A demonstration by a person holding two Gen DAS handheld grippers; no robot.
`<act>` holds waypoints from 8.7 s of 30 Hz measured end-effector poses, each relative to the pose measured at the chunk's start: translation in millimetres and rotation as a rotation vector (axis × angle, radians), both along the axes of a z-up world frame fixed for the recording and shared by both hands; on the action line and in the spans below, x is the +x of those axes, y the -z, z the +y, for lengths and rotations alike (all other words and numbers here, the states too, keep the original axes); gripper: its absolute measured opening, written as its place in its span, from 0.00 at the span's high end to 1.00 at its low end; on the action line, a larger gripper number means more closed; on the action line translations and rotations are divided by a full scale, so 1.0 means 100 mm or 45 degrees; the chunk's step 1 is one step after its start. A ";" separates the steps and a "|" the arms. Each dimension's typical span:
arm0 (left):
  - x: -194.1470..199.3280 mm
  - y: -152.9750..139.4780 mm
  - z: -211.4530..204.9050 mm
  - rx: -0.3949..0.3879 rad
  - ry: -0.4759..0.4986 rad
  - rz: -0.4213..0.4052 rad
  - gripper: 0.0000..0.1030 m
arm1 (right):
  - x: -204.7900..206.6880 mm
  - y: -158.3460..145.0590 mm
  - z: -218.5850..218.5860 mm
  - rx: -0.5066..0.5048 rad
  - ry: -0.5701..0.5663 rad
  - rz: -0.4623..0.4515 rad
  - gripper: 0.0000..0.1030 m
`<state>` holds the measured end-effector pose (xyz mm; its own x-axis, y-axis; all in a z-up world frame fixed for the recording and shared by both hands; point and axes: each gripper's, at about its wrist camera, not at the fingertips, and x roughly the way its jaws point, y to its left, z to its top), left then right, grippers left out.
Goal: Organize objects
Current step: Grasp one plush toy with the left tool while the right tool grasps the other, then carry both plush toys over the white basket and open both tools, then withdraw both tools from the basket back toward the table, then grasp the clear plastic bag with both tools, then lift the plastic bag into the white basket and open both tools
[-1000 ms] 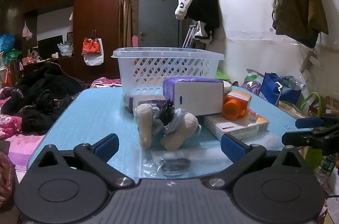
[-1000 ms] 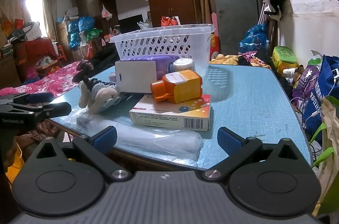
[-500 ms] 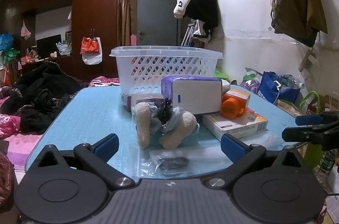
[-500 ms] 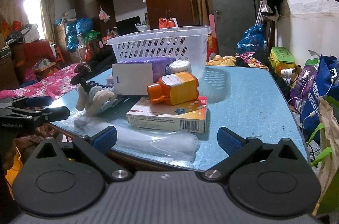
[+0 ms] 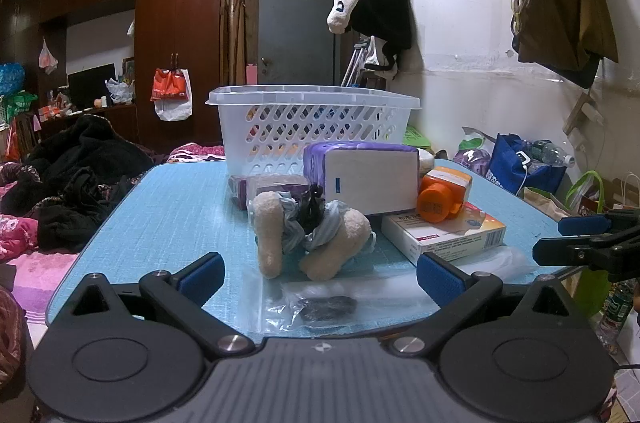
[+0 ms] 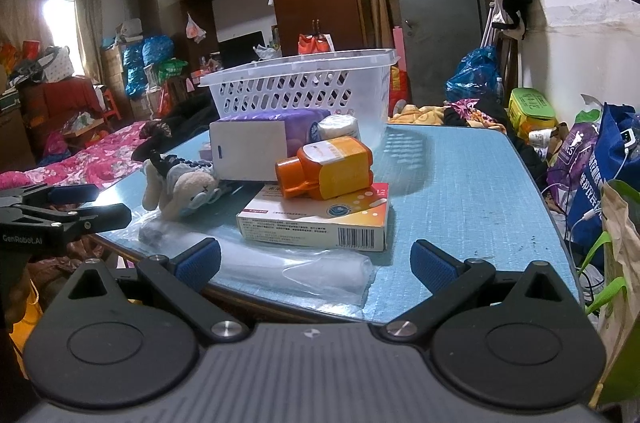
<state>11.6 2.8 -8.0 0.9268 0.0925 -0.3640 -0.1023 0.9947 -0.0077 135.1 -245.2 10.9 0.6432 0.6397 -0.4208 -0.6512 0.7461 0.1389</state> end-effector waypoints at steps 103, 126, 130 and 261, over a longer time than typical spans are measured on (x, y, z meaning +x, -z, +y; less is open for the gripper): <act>2.43 -0.99 0.81 0.094 0.181 -0.047 0.82 | 1.66 -0.79 2.11 -0.182 -0.278 -0.255 0.81; 2.55 -0.80 0.72 0.223 0.040 -0.021 0.39 | 1.93 -0.83 1.97 -0.249 -0.159 -0.176 0.35; 2.22 -0.90 0.82 0.114 0.054 -0.126 0.17 | 1.70 -0.89 1.48 -0.095 -0.126 -0.253 0.00; 2.14 -0.86 1.05 0.144 0.135 -0.140 0.21 | 1.77 -0.82 0.84 0.004 -0.055 -0.340 0.00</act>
